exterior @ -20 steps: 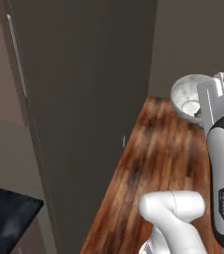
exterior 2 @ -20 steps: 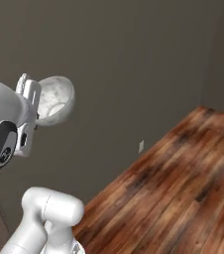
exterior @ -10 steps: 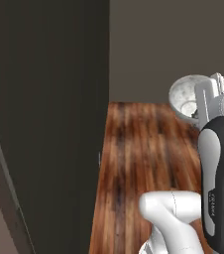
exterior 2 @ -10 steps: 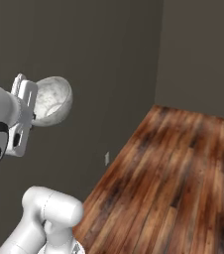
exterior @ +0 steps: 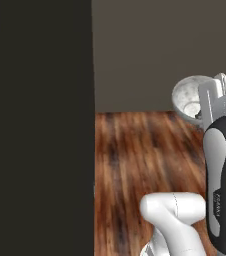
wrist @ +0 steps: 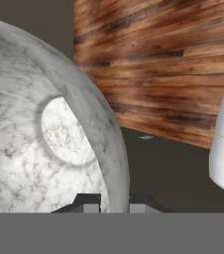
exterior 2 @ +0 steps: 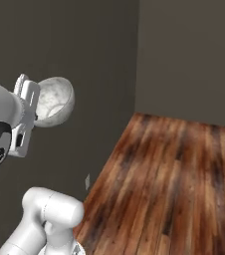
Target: Take the smaller bowl and place it next to the appetizer plate on the dining counter , and place the larger bowl next to the plate with cooked food.
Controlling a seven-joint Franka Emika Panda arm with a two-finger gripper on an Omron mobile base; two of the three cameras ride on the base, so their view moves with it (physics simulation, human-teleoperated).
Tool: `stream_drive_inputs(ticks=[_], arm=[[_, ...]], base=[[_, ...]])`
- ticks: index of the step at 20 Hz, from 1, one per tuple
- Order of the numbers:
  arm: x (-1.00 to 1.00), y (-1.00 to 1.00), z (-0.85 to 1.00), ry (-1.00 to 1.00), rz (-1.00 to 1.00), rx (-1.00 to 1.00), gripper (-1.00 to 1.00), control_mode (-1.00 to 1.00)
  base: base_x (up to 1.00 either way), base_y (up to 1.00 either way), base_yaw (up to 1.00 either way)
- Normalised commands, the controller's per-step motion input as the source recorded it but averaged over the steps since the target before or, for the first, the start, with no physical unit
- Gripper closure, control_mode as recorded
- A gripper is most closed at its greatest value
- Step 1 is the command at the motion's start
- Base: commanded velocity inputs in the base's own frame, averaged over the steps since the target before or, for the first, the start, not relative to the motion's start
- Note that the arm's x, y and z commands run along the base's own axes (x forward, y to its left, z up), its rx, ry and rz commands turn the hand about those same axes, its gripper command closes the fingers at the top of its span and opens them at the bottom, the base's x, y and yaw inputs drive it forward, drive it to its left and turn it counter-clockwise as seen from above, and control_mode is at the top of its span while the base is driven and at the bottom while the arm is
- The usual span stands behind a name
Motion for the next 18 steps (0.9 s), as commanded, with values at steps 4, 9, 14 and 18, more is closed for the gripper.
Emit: stream_drive_inputs(ticks=[4, 9, 14, 18], arm=[[0.00, 0.00, 0.00, 0.00, 0.00, 0.00, 1.00, 1.00], [0.00, 0.00, 0.00, 0.00, 0.00, 0.00, 1.00, 1.00], [0.00, 0.00, 0.00, 0.00, 0.00, 0.00, 1.00, 1.00], [0.00, 0.00, 0.00, 0.00, 0.00, 0.00, 1.00, 1.00]], base=[[1.00, 0.17, -0.23], [1.00, 0.28, -0.37], [1.00, 0.22, -0.53], [0.64, 0.32, -0.81]])
